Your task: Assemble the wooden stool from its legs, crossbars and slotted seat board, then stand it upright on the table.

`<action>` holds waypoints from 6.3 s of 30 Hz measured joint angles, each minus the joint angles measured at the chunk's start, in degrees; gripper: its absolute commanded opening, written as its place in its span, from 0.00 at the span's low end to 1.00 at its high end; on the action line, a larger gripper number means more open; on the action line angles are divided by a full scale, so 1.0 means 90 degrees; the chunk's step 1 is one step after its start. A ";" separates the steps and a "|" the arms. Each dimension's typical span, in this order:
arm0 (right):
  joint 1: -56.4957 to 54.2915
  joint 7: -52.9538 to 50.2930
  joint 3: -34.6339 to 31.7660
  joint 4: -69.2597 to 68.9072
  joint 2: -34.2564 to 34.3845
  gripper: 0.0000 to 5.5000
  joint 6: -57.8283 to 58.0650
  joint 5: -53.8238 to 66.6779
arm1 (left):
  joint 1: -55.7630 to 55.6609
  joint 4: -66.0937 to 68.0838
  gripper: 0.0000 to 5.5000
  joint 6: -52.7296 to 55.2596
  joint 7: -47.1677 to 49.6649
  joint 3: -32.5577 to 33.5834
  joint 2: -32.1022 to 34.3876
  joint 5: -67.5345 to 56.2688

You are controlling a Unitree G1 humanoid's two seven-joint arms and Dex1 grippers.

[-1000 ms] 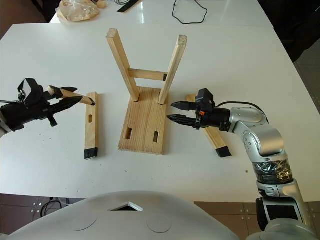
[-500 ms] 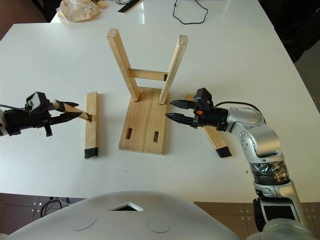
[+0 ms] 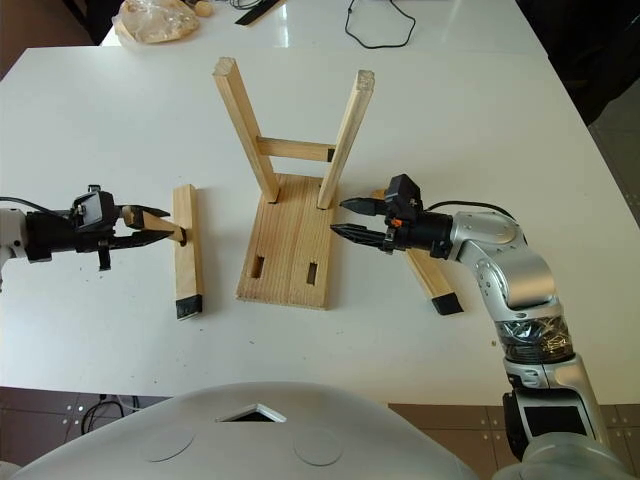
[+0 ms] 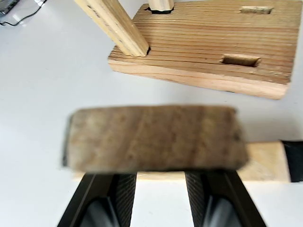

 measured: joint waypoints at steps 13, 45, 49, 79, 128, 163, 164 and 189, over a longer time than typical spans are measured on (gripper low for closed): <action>-0.0017 -0.0028 0.0061 0.0016 0.0024 0.45 -0.0089 -0.0102 | -0.0048 -0.0443 0.23 0.0673 -0.0277 -0.0413 0.0360 -0.0154; -0.0225 0.0140 0.0337 0.0452 0.0050 0.45 -0.0374 -0.0517 | -0.0070 0.0665 0.38 0.0976 -0.0612 -0.1282 0.0002 -0.0361; -0.0225 0.0168 0.0385 0.0501 0.0042 0.45 -0.0424 -0.0586 | 0.0471 0.0369 0.49 0.0778 -0.0336 -0.1087 -0.0180 -0.0462; -0.0345 0.0308 0.0447 0.0714 -0.0010 0.45 -0.0765 -0.0837 | -0.0271 -0.2219 0.49 0.3181 0.2217 0.2141 -0.0880 -0.4745; 0.0067 -0.0221 0.0206 0.0455 0.0092 0.45 -0.0836 -0.0964 | 0.3371 -0.2660 0.49 0.1534 0.1246 -0.1055 -0.0479 -0.0829; 0.0401 -0.0498 0.0218 0.0417 0.0180 0.45 -0.1074 -0.1211 | 0.2517 -0.0423 0.61 0.0987 0.0560 0.1154 0.0213 -0.0386; 0.0387 -0.0494 0.0219 0.0424 0.0180 0.45 -0.1074 -0.1212 | 0.2507 -0.0421 0.61 0.0961 0.0559 0.1101 0.0182 -0.0338; 0.0295 -0.0439 0.0288 0.0454 0.0179 0.45 -0.1081 -0.1333 | 0.1824 0.0344 0.36 0.0416 0.0864 0.0357 -0.0325 0.0230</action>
